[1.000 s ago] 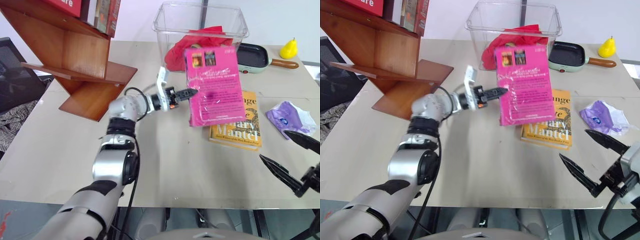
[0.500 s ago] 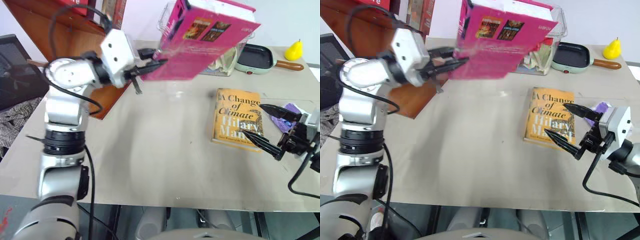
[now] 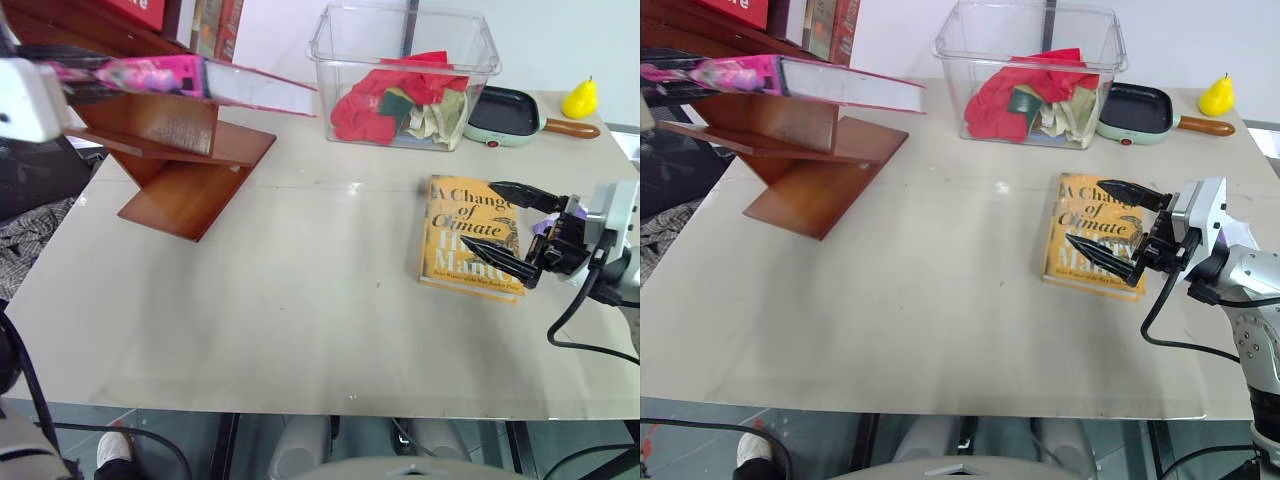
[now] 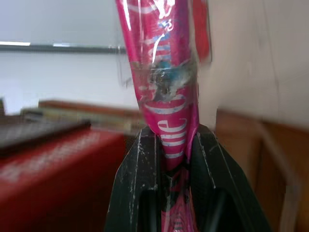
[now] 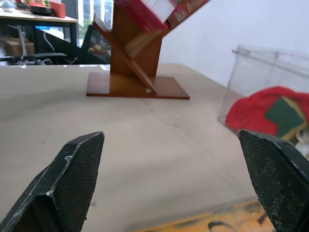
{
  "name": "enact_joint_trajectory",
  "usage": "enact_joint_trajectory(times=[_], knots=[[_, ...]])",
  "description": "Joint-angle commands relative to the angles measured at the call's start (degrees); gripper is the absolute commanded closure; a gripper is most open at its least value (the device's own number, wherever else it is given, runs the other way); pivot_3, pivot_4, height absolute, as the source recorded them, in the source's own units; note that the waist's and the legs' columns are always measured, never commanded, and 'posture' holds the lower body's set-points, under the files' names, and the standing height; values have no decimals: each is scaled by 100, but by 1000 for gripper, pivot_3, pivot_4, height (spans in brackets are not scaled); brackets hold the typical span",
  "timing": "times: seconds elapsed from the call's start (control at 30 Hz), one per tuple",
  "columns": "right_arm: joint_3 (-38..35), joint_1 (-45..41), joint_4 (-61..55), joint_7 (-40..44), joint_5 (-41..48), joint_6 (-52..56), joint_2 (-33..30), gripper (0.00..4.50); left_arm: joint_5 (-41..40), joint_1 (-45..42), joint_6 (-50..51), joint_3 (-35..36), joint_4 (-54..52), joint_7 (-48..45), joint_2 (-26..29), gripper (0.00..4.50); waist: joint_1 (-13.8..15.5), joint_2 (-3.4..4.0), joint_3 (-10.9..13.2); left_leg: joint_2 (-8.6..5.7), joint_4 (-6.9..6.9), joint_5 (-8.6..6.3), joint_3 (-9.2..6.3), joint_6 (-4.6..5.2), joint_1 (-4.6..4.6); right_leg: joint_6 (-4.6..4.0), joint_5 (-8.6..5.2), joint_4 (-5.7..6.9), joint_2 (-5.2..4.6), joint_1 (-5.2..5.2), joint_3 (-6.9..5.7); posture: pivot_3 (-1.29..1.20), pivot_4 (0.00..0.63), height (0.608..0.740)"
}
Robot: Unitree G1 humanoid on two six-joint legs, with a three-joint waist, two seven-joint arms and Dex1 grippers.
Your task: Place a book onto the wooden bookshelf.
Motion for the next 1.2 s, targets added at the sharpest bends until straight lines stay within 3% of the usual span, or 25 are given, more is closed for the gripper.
enact_joint_trajectory(times=[0.03,0.2,0.37,0.5,0.57,0.6,0.73,0.83,0.93,1.03,1.13,1.2], knots=[[-83,-65,-115,50,24,-90,-4,0,415,-662,-978,-300,1263,-169,92,4271,5,0,0,0,2,0,-1,0,-2,0,0,2,0,0,-1,0,150,740],[-203,139,-325,-48,54,-26,-54,0,1797,-1064,-1411,-910,2678,848,296,4271,-61,-6,3,-8,4,0,3,1,-2,1,0,10,7,-2,1,0,150,740],[-407,450,-624,-191,195,111,-110,0,3475,-1251,-1194,-1671,3014,3039,622,4271,-60,-19,6,1,3,0,-3,1,0,2,0,13,6,-4,2,0,150,740],[-414,475,-699,-213,259,215,-159,0,3929,-1445,-1085,-1937,3168,3767,672,2425,-61,-21,6,5,4,0,1,1,7,4,-1,16,8,1,0,0,150,740],[-422,452,-680,-187,276,247,-192,0,3608,-1450,-1234,-1751,3231,3519,616,1393,-60,-25,5,8,4,0,1,1,7,4,0,17,9,0,-2,0,150,740],[-425,440,-662,-176,281,257,-201,0,3225,-1450,-1259,-1532,3264,3150,535,1113,-59,-25,5,8,4,0,1,0,6,3,0,17,9,0,-2,0,150,740],[-315,335,-575,-111,281,298,-222,0,940,-1145,-433,-278,3045,483,173,1113,-51,-25,5,6,6,0,1,0,-8,2,0,12,3,-5,-7,0,150,740],[-220,227,-451,5,233,303,-238,0,-145,-816,895,355,2497,-593,180,1113,-87,-25,6,7,8,0,2,0,-12,2,0,11,3,-9,-6,0,150,740],[-116,18,-227,145,214,313,-246,0,-883,67,2428,881,1600,-1024,426,1113,-161,-23,7,12,9,0,-5,0,-14,2,0,17,4,-17,0,0,150,740],[80,-263,124,381,116,246,-232,0,-1547,1917,3681,1791,428,-1182,698,1113,-270,-16,9,22,4,0,-4,0,1,1,0,27,6,-19,22,0,150,740],[163,-422,304,515,53,218,-204,0,-1984,3365,5043,2888,-982,-1018,588,1113,-247,-17,10,32,1,0,-5,0,10,0,0,31,10,-19,22,0,150,740],[202,-519,390,580,37,221,-191,0,-2388,4086,6260,3585,-2015,-860,411,1621,-212,-17,10,38,2,0,-5,0,12,-1,0,30,10,-19,21,0,150,740]])
